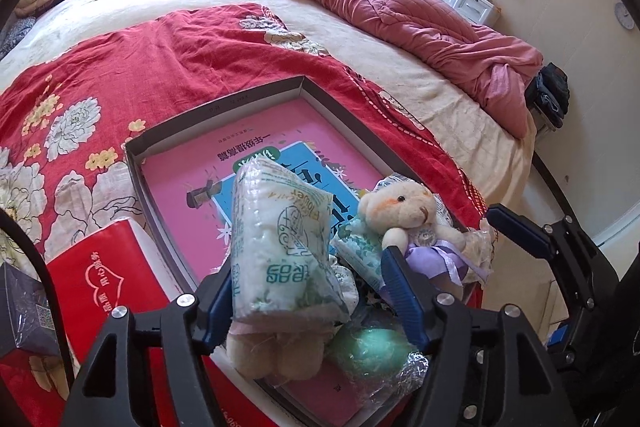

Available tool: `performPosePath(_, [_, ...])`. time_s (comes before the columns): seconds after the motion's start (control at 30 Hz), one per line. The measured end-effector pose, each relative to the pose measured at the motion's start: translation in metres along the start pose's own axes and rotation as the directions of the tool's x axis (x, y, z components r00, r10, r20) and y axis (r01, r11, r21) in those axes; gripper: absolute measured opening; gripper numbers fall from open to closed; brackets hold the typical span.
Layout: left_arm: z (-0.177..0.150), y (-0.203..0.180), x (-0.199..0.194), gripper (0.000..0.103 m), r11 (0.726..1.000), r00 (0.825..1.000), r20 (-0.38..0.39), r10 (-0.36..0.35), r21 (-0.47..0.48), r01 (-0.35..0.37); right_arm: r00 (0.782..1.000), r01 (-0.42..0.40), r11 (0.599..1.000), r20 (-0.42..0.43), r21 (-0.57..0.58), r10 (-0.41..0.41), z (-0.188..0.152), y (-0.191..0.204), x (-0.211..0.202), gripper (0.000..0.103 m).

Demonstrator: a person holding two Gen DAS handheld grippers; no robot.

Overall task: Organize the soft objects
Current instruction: 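Lower the wipes pack and bear into the tray and open both tools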

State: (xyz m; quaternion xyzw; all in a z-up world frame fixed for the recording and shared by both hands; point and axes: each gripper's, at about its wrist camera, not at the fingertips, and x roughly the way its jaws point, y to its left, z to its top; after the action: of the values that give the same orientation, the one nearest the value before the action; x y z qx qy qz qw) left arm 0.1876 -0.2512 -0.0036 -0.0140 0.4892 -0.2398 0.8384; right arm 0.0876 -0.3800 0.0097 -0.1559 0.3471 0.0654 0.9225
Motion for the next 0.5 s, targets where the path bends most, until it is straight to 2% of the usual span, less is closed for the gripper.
performPosePath(0.07, [-0.001,0.0,-0.008,0.073,1.0,1.0,0.016,0.012,0.004,-0.012,1.0,0.014,1.0,0.001,-0.007,-0.014,0.001,0.001,-0.008,0.074])
performPosePath(0.2, [-0.003,0.0,-0.024,0.074,1.0,0.999,0.043,0.008,0.006,-0.008,0.998,0.054,0.999,-0.013,0.005,-0.054,0.004,0.002,-0.021,0.075])
performPosePath(0.5, [-0.017,0.002,-0.057,0.077,1.0,0.997,0.081,0.014,-0.005,-0.014,0.993,0.116,0.987,-0.038,0.113,-0.112,0.004,-0.007,-0.052,0.077])
